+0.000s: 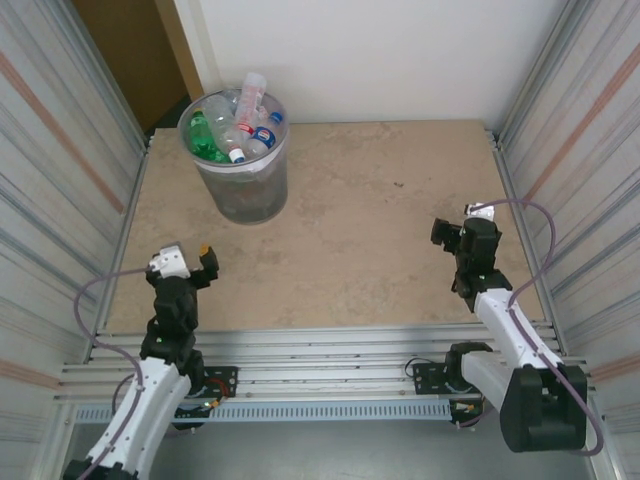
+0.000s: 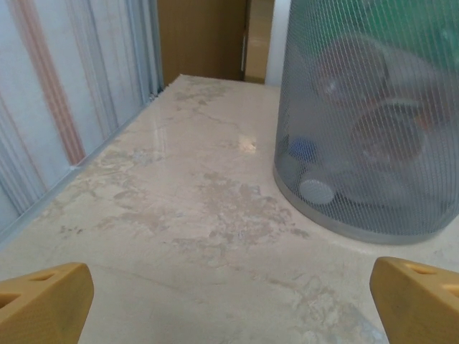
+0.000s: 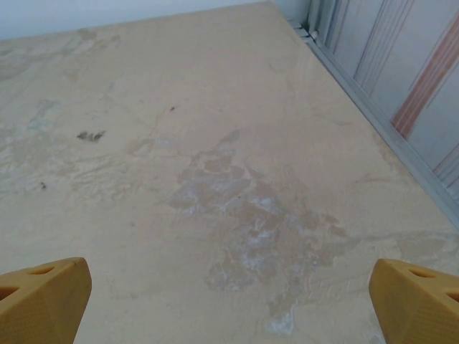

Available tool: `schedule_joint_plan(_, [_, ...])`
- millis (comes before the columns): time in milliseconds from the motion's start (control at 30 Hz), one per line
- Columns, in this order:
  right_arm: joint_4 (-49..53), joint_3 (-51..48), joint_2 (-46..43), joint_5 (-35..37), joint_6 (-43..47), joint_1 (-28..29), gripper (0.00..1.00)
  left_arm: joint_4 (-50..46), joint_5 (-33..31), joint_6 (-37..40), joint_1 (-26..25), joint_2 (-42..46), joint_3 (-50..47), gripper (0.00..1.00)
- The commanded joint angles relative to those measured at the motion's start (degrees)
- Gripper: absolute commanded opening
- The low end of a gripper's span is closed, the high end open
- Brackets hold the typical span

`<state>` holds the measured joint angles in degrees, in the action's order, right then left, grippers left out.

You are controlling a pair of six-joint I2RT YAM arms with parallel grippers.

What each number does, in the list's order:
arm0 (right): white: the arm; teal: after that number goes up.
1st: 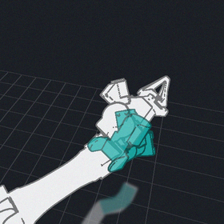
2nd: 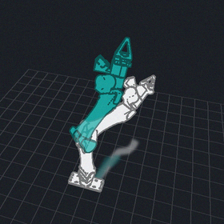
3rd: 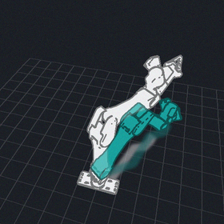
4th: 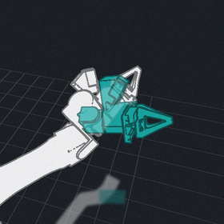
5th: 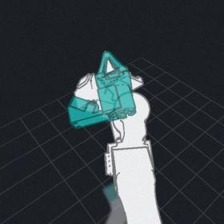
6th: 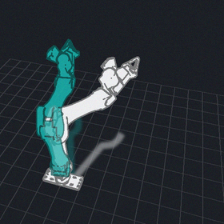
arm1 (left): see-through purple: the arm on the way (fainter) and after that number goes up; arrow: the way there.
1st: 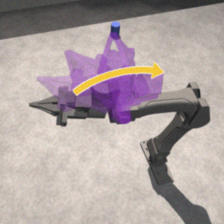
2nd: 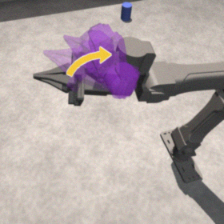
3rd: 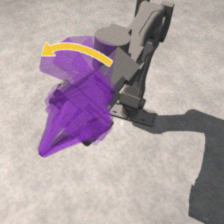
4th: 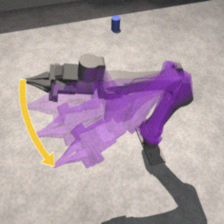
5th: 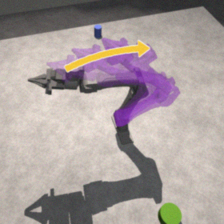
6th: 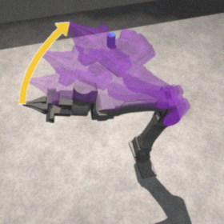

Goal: Put the plastic bottles in the bin

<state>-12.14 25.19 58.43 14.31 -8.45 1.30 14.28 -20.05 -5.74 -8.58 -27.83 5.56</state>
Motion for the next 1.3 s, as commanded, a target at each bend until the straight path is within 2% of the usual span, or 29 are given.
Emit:
schedule_joint_plan(0, [-12.4,-2.3,3.6,-2.8,1.5,-1.1,0.98,13.8,8.7,6.6,1.0,-7.1,-0.9,0.99])
schedule_joint_plan(267, [-25.6,-5.6,13.0,-12.4,1.1,-5.3,0.98,30.0,14.3,9.6,1.3,-25.3,-1.2,0.99])
schedule_joint_plan(467, [-34.6,-5.9,22.0,-19.6,1.1,-7.4,0.98,36.2,16.5,11.9,1.4,-35.5,2.1,0.99])
schedule_joint_plan(567, [-37.1,-5.9,24.9,-21.6,1.8,-7.5,0.98,40.6,17.7,12.7,1.5,-41.2,3.6,0.99])
schedule_joint_plan(633, [-40.9,-6.4,27.6,-22.6,1.6,-7.8,0.98,38.6,18.2,13.6,1.6,-42.6,5.5,0.99])
schedule_joint_plan(700, [-43.8,-6.1,30.6,-23.7,0.8,-8.5,0.98,41.5,18.8,13.9,2.2,-44.9,5.5,0.99])
schedule_joint_plan(767, [-39.5,-5.4,29.0,-24.3,1.3,-8.7,0.98,46.1,19.0,14.1,2.5,-48.0,4.7,0.99])
schedule_joint_plan(867, [-38.4,-4.6,29.4,-24.8,1.7,-8.6,0.98,49.2,20.5,14.2,3.5,-52.8,5.4,0.99])
schedule_joint_plan(967, [-34.6,-2.5,29.6,-22.0,3.1,-6.7,0.98,52.6,21.4,15.0,3.5,-59.3,7.4,0.99])
schedule_joint_plan(1000, [-34.4,-2.0,29.9,-20.3,3.3,-6.0,0.98,52.5,21.3,15.1,3.6,-60.0,7.9,0.99])
schedule_joint_plan(1067, [-33.8,-1.8,29.8,-19.0,3.6,-5.3,0.98,41.8,24.8,14.1,4.9,-56.9,10.6,0.99])
schedule_joint_plan(1133, [-33.6,-1.8,29.8,-18.9,3.6,-5.3,0.98,38.1,27.7,12.9,7.0,-58.7,14.3,0.99])
schedule_joint_plan(1200, [-33.8,-1.8,29.9,-18.8,3.6,-5.2,0.98,29.4,30.1,9.8,9.8,-59.1,18.8,0.99])
schedule_joint_plan(1267, [-33.8,-1.8,29.9,-18.7,3.7,-5.1,0.98,32.6,29.5,8.8,10.6,-59.0,17.4,0.99])
